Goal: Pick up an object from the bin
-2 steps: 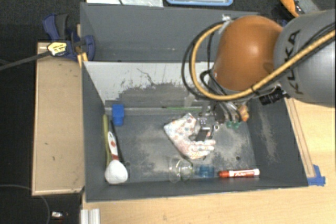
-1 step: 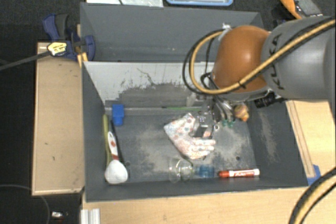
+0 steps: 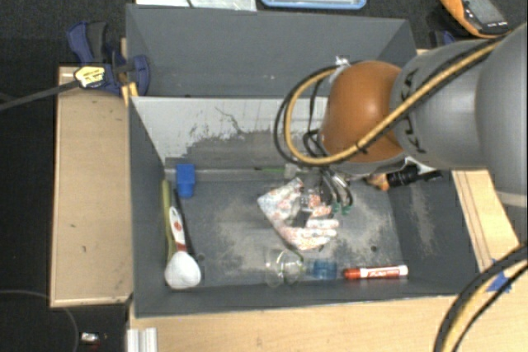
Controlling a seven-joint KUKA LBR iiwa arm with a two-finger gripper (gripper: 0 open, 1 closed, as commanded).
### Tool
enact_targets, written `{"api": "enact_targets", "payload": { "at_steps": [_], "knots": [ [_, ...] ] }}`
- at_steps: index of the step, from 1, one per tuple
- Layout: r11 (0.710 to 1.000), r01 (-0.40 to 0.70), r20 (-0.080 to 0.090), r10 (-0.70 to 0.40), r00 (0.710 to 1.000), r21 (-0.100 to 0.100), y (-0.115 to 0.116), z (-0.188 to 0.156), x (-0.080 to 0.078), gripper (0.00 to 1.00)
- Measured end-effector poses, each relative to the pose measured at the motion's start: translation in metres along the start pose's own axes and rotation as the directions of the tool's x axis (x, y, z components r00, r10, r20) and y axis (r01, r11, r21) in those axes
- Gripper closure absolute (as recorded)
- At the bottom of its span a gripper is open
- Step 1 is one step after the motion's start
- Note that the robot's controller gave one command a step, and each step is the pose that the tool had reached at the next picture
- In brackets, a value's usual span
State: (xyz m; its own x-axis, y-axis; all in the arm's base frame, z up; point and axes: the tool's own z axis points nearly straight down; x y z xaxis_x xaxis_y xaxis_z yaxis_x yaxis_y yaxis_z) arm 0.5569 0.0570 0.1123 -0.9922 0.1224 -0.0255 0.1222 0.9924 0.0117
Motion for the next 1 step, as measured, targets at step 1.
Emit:
{"api": "enact_targets", "payload": {
  "at_steps": [1],
  "knots": [
    [0.998, -0.067, 0.001, 0.067, 0.998, 0.003, -0.0227, 0.0208, 0.0557, 1.00]
  ]
}}
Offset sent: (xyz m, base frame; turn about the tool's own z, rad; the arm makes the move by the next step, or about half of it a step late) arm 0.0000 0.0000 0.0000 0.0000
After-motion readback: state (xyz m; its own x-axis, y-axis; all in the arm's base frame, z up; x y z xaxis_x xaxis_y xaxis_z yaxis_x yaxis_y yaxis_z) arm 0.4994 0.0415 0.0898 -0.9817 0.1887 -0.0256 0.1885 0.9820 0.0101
